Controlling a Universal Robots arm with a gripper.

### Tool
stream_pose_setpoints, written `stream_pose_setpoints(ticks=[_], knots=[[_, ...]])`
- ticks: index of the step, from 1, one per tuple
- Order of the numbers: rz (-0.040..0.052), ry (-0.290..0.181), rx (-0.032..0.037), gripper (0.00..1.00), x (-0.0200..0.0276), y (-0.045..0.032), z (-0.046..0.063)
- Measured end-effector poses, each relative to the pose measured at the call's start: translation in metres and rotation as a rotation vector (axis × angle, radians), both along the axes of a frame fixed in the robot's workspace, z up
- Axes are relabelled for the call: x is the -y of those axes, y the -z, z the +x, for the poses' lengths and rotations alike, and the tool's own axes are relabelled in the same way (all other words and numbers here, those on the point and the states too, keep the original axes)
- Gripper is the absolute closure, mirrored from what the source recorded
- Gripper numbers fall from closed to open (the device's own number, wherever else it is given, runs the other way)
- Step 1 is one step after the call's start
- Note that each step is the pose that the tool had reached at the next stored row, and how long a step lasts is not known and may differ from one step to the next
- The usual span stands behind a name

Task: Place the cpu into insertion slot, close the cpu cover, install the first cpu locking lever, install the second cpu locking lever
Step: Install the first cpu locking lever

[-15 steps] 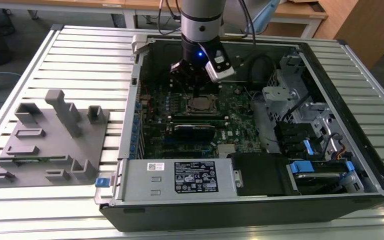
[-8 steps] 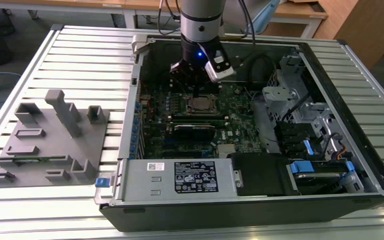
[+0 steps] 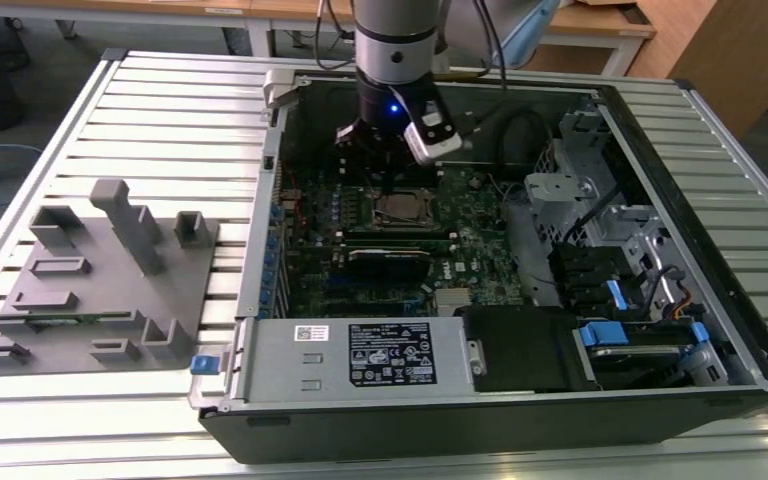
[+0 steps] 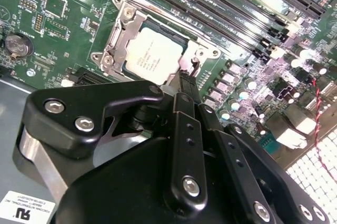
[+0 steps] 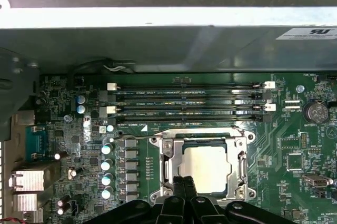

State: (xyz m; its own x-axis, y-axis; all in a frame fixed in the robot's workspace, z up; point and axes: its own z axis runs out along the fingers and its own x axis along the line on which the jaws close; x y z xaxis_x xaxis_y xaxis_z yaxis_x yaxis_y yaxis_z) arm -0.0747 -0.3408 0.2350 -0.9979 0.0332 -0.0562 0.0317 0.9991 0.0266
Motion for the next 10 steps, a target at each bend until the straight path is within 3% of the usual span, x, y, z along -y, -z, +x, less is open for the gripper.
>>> stream_pose_setpoints(ticks=[10], knots=[[0.0,0.0,0.0,0.89,0.0,0.0005,-0.0097]])
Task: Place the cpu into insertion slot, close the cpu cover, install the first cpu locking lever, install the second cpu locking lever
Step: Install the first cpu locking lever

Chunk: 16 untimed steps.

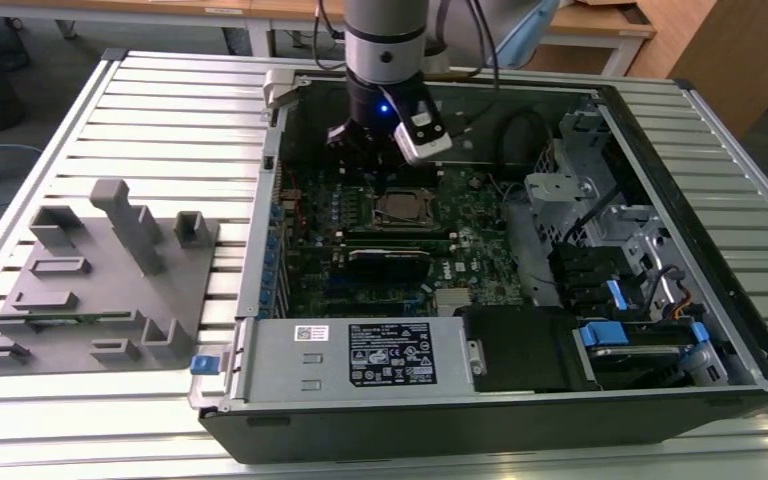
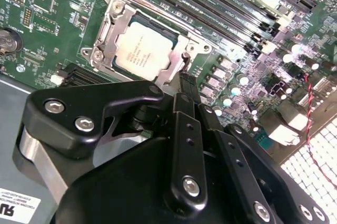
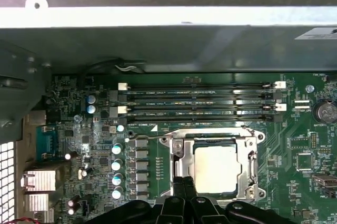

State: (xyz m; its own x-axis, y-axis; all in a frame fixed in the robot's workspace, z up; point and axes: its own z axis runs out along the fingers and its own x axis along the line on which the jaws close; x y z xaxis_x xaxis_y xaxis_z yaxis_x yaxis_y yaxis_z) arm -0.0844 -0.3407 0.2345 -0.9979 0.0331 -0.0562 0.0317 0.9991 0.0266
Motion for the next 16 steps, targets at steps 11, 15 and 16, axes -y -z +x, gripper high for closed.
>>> stream_pose_setpoints(ticks=[11,15,16], knots=[[0.0305,0.0,0.0088,0.89,0.0,0.0,-0.0016],[0.0308,0.0,0.009,0.89,0.0001,0.0,-0.0043],[0.0307,0.0,0.0089,0.89,0.0,0.0001,-0.0061]])
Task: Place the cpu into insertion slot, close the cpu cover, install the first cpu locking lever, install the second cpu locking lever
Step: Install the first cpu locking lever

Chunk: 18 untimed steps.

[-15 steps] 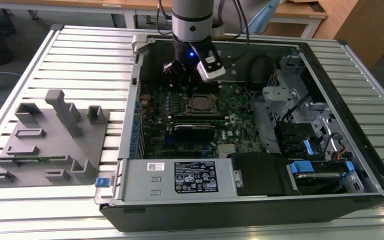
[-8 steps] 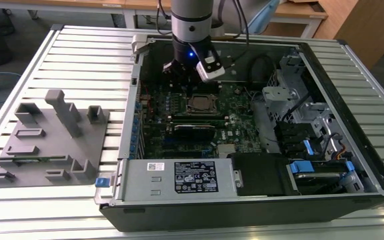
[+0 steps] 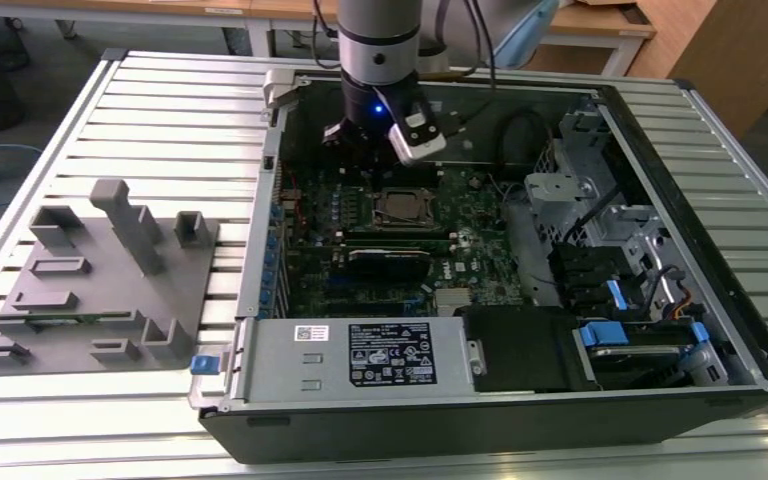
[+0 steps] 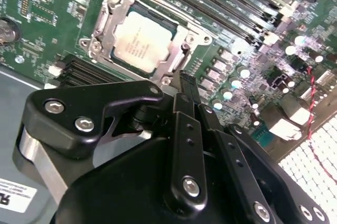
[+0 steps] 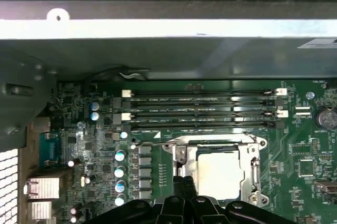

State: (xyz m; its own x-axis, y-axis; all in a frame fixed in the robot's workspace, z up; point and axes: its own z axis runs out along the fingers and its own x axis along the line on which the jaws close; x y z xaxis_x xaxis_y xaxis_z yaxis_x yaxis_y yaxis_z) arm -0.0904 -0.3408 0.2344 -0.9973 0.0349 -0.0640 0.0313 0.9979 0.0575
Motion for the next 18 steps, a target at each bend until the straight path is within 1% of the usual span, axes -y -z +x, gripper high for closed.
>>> stream_pose_setpoints(ticks=[4,9,12,16,18], knots=[[-0.0011,0.0,0.0001,0.89,-0.0001,0.0004,-0.0054],[-0.0014,0.0,0.0001,0.89,0.0,0.0004,-0.0055],[0.0055,0.0,0.0,0.89,0.0,-0.0016,-0.0056],[0.0073,0.0,-0.0021,0.89,0.0,-0.0038,-0.0054],[0.0136,0.001,-0.0035,0.89,0.0,-0.004,-0.0055]])
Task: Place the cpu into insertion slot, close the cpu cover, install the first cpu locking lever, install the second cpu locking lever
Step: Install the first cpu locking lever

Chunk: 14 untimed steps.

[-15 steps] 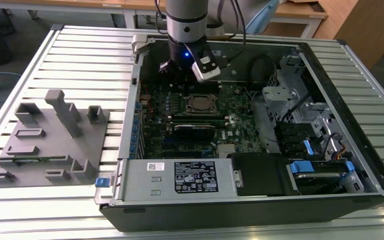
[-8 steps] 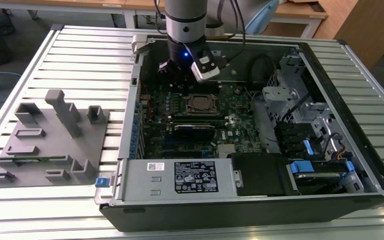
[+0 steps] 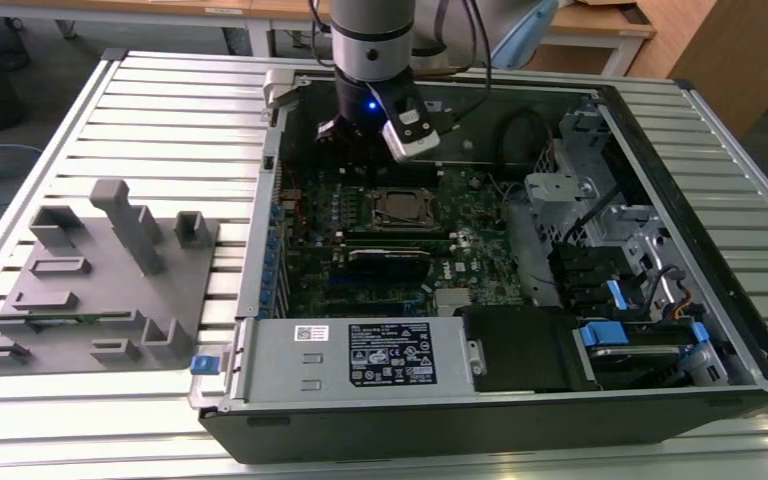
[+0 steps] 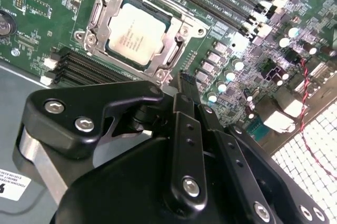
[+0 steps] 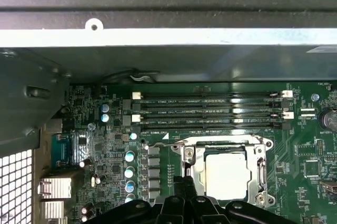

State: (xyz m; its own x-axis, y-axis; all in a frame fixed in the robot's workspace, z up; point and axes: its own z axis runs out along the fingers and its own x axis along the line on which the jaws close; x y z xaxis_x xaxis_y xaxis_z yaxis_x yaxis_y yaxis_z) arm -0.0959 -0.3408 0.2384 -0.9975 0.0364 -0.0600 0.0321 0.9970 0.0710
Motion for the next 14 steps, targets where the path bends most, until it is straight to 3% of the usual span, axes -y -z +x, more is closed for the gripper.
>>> stream_pose_setpoints(ticks=[2,6,7,9,10,14], knots=[[0.0105,0.0,-0.0013,0.89,0.0,-0.0001,-0.0002],[0.0459,0.002,-0.0015,0.89,0.0,-0.0001,-0.0017],[0.057,0.003,-0.0015,0.89,0.0,-0.0001,-0.0026],[0.0912,0.004,-0.0013,0.89,0.0,-0.0001,-0.0048],[0.0951,0.005,-0.0014,0.89,0.0,-0.0001,-0.0054],[0.0953,0.007,-0.0015,0.89,0.0,-0.0001,-0.0089]])
